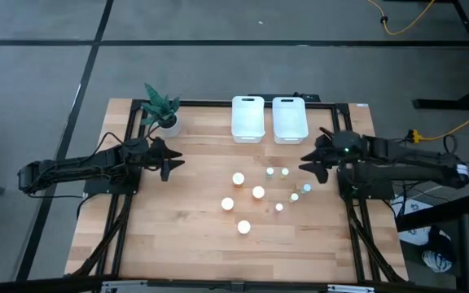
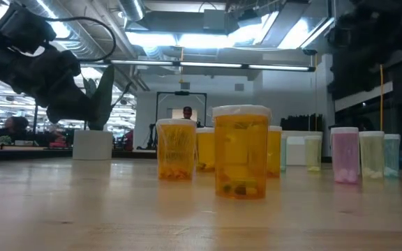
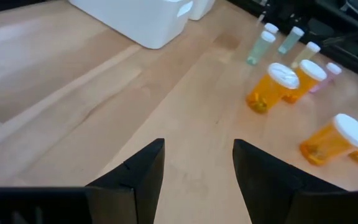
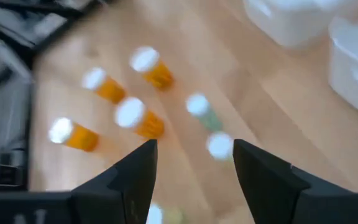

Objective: Pick and place medicine bottles into bin by pill shape (circle, oval)
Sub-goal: Put the small yellow pill bottle into the right white bin

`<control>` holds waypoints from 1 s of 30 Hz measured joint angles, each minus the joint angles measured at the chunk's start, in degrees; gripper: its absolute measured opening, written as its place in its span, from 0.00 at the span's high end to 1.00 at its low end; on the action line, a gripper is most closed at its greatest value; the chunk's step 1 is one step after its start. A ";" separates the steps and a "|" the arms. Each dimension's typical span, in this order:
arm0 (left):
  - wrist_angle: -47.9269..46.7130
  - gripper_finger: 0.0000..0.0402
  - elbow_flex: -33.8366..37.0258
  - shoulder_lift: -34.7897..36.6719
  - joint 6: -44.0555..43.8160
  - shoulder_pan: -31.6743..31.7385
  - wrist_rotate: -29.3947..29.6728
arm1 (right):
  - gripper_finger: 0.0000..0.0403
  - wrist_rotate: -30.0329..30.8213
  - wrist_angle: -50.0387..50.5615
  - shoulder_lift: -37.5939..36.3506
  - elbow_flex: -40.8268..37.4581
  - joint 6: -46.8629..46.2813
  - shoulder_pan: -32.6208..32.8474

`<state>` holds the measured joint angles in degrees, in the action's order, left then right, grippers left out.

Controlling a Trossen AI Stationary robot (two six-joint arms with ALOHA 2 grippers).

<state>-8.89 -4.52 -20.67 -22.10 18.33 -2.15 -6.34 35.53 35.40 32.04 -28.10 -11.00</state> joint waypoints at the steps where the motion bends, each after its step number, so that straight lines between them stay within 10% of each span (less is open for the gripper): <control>1: -0.12 0.55 0.00 0.02 0.03 0.00 0.22 | 0.47 0.66 1.81 2.11 1.77 0.68 0.00; 30: -0.96 0.55 0.00 0.00 0.14 0.00 5.96 | 0.47 -1.10 5.24 39.66 9.50 25.53 0.39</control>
<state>-9.85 -4.52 -20.66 -21.96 18.33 3.80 -7.44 40.76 75.06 41.54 -2.57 -10.61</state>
